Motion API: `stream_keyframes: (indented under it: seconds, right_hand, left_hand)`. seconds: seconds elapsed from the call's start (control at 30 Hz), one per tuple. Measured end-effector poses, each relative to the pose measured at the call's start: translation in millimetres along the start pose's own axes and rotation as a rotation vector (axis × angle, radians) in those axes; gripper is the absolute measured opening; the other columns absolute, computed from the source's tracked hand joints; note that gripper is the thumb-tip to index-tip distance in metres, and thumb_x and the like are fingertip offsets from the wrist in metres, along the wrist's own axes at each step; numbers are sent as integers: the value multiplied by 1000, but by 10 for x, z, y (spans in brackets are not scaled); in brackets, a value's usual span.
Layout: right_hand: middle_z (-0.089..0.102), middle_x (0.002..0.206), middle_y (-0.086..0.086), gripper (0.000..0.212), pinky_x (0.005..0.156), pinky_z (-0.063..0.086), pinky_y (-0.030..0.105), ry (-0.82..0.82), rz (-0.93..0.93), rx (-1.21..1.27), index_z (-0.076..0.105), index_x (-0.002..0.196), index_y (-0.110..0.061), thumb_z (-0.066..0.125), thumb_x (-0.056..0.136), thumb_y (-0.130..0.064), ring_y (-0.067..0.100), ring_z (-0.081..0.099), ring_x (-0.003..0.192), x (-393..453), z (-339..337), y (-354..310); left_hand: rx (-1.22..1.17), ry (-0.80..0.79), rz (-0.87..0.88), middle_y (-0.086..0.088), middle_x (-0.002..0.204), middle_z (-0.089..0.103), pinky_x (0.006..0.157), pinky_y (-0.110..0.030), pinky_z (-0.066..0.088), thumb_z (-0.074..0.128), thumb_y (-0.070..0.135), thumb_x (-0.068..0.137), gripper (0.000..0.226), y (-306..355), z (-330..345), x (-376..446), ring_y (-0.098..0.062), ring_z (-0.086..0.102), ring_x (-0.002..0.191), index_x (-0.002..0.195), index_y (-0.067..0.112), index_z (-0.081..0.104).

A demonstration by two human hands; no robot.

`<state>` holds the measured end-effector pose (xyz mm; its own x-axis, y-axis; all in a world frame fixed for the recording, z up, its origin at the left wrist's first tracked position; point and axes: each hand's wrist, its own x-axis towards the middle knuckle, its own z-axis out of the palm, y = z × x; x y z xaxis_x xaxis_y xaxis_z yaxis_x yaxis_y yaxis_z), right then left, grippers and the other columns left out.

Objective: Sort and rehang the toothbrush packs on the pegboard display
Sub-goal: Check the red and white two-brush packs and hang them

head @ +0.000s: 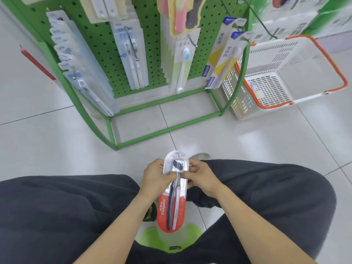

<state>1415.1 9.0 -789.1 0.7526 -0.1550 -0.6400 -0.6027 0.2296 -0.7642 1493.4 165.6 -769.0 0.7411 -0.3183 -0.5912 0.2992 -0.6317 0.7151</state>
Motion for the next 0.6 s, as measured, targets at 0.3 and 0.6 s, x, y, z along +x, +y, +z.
stream_keyframes:
  seconds: [0.3, 0.6]
  right_hand:
    - [78, 89, 16, 20, 56, 58, 31, 195, -65, 123, 73, 102, -4, 71, 86, 8, 27, 74, 70, 18, 32, 44]
    - [75, 105, 16, 55, 75, 63, 42, -33, -43, -8, 60, 130, -16, 78, 82, 5, 36, 75, 93, 59, -37, 39]
  left_hand:
    - [-44, -165, 25, 1, 102, 72, 79, -37, 62, 69, 25, 94, 27, -47, -30, 34, -14, 73, 86, 116, 27, 53]
    - [-91, 6, 122, 6, 92, 72, 66, -35, 62, 70, 13, 92, 38, -54, -24, 8, -2, 69, 73, 121, 28, 51]
